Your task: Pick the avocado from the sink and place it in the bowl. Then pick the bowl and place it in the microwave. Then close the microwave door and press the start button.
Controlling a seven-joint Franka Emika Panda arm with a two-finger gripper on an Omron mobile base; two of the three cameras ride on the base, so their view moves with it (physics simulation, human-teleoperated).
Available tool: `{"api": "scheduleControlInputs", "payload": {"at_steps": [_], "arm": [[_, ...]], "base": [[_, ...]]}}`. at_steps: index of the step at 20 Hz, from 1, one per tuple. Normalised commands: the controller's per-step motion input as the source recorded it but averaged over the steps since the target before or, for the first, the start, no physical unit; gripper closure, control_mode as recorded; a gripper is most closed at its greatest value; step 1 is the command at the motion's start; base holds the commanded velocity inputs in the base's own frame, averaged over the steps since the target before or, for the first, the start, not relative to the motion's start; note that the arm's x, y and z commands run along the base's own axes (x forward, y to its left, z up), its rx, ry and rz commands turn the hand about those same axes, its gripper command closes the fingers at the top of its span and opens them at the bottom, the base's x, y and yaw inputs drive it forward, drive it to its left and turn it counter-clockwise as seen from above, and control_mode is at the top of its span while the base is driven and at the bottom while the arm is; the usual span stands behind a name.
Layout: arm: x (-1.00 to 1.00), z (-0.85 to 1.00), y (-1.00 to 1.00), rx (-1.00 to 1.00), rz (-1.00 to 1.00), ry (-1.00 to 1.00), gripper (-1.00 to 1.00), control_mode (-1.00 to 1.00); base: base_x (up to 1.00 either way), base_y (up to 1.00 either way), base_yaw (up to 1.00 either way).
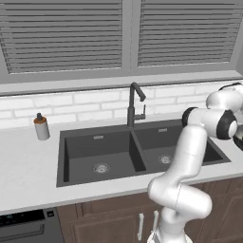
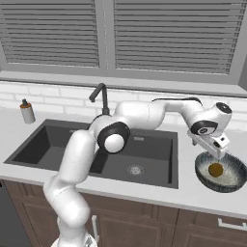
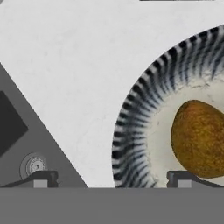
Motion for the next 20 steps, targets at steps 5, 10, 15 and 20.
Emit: {"api": "scheduleControlInputs", "payload": {"at_steps": [5, 10, 15, 20], "arm": [[0.46, -0.24, -0.02, -0.03, 0.03, 0.37, -1.0, -1.0], [0.11, -0.1, -0.68, 0.02, 0.0, 0.22, -1.0, -1.0], [0.2, -0.25, -0.45, 0.02, 0.0, 0.21, -1.0, -1.0], [0.11, -0.18, -0.02, 0.0, 0.0, 0.09, -1.0, -1.0]], "base": [[0.0, 0.0, 0.0], [0.0, 0.0, 0.0], [0.0, 0.0, 0.0], [0.0, 0.0, 0.0]]}}
